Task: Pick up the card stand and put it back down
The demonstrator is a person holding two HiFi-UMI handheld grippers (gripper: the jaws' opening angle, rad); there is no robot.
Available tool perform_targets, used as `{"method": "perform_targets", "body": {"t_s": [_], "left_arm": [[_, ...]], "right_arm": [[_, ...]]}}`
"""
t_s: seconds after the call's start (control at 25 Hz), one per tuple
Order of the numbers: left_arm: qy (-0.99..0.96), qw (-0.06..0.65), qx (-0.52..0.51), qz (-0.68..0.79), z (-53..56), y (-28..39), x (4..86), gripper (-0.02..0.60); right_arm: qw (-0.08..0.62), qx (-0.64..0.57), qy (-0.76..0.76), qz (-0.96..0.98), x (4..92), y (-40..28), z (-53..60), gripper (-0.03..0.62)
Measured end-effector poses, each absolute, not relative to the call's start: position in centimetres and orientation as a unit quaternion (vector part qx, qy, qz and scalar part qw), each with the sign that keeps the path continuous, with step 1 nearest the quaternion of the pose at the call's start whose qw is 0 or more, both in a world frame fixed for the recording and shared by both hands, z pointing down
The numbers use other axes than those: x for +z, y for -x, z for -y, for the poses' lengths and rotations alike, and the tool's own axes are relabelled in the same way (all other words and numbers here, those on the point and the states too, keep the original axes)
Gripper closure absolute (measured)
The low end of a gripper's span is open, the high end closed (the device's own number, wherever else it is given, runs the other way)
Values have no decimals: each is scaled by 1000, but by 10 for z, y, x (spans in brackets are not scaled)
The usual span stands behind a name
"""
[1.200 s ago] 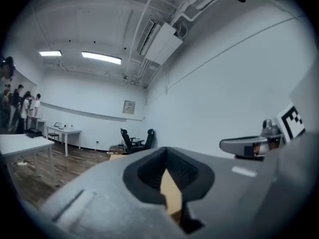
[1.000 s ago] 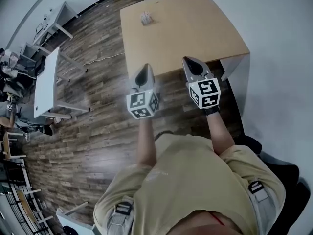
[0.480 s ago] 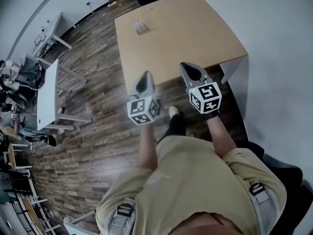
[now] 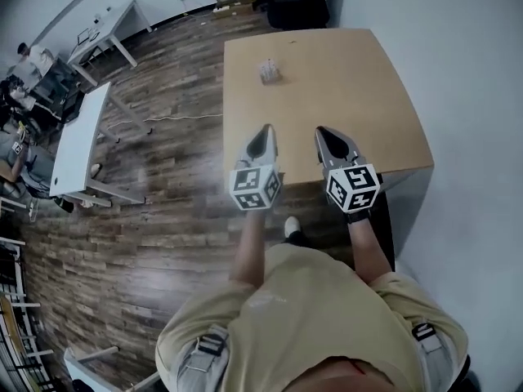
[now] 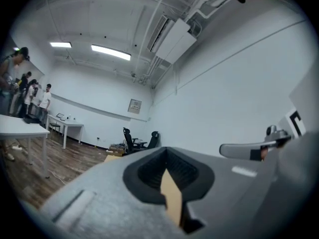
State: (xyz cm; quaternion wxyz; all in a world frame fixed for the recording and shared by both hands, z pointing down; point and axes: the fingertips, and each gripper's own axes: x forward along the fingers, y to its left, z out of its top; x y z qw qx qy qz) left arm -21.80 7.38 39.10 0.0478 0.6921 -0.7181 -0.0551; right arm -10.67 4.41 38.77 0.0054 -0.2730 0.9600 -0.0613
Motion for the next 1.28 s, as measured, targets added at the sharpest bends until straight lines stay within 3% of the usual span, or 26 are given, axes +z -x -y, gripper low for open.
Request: {"method": "perform_targets", "body": {"t_s": [0.48, 1.0, 1.28], "left_arm": [[-668, 53, -56, 740, 29, 359, 417, 580], [-704, 88, -52, 703, 87, 442, 491, 580], [-696, 118, 24, 708, 169, 470, 561, 577]], "right_arm": [[-42, -89, 234, -967, 427, 264, 76, 591], [-89, -131, 234, -959, 489, 332, 165, 591], [-123, -156, 231, -952, 538, 349, 227, 591]]}}
